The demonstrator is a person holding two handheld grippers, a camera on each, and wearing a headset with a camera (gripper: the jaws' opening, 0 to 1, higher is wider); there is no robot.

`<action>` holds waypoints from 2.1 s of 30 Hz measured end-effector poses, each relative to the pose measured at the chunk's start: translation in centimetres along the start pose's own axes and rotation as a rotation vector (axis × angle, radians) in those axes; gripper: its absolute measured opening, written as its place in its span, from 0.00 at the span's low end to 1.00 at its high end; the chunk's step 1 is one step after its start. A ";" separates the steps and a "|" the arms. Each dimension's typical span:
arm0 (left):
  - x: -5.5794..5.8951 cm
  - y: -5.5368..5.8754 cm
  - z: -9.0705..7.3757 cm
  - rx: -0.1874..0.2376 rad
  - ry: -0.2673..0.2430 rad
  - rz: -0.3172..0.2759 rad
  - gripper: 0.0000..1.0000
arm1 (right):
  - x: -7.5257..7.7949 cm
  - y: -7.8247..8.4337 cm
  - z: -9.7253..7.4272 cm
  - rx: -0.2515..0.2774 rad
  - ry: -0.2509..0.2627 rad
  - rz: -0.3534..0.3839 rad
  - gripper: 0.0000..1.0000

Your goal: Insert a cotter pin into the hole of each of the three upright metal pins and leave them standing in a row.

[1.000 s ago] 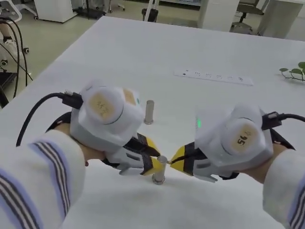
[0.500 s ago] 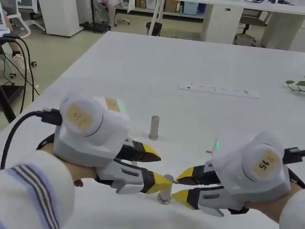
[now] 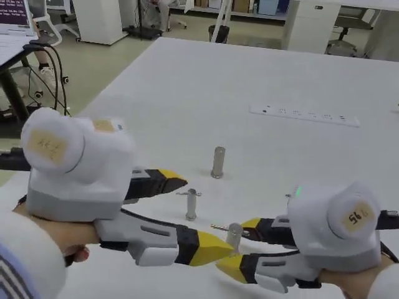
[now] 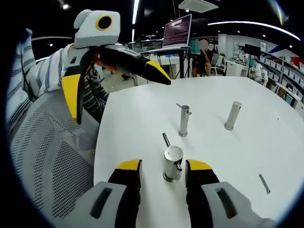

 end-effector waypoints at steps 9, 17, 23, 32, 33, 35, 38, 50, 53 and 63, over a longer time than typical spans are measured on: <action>-0.2 0.5 -0.8 0.001 -0.077 -0.025 0.99 | 0.2 0.5 0.6 0.016 -0.011 0.059 0.34; 1.3 1.3 -0.4 -0.009 -0.051 -0.063 0.99 | 0.3 0.4 1.1 0.037 -0.021 0.073 0.34; 0.9 1.3 -0.5 -0.005 -0.069 -0.070 0.99 | 0.3 0.2 1.1 0.059 -0.014 0.095 0.28; 1.0 1.3 -0.6 -0.024 -0.072 -0.069 0.99 | 0.3 -0.2 1.6 0.084 -0.004 0.089 0.22; 1.0 1.3 -0.6 -0.023 -0.070 -0.069 0.99 | 0.2 -0.1 1.7 0.083 -0.002 0.083 0.21; 1.1 1.3 -0.5 -0.026 -0.068 -0.068 0.99 | 0.3 -0.1 1.8 0.080 0.004 0.076 0.20; 1.1 1.3 -0.5 -0.024 -0.067 -0.073 0.99 | 0.6 0.0 2.0 0.081 0.017 0.093 0.17; 1.2 0.9 -0.6 -0.004 -0.059 -0.084 0.99 | 0.8 0.2 2.1 0.088 0.048 0.072 0.11; 1.2 0.9 -0.6 -0.006 -0.059 -0.076 0.99 | 0.9 0.2 2.1 0.083 0.056 0.053 0.10; 1.2 1.1 -0.7 -0.011 -0.064 -0.071 0.99 | 2.3 0.0 1.8 0.091 0.159 0.019 0.09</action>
Point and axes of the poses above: the centre of the closed fingertips' face, and the gripper's own axes: z roughly forward along the fingers, x roughly to its right, y roughly out of its underside, the point moved 3 cm from there along -z, roughly backward along the fingers, and after that the axes turned 3 degrees about y, right-handed, at the moved point
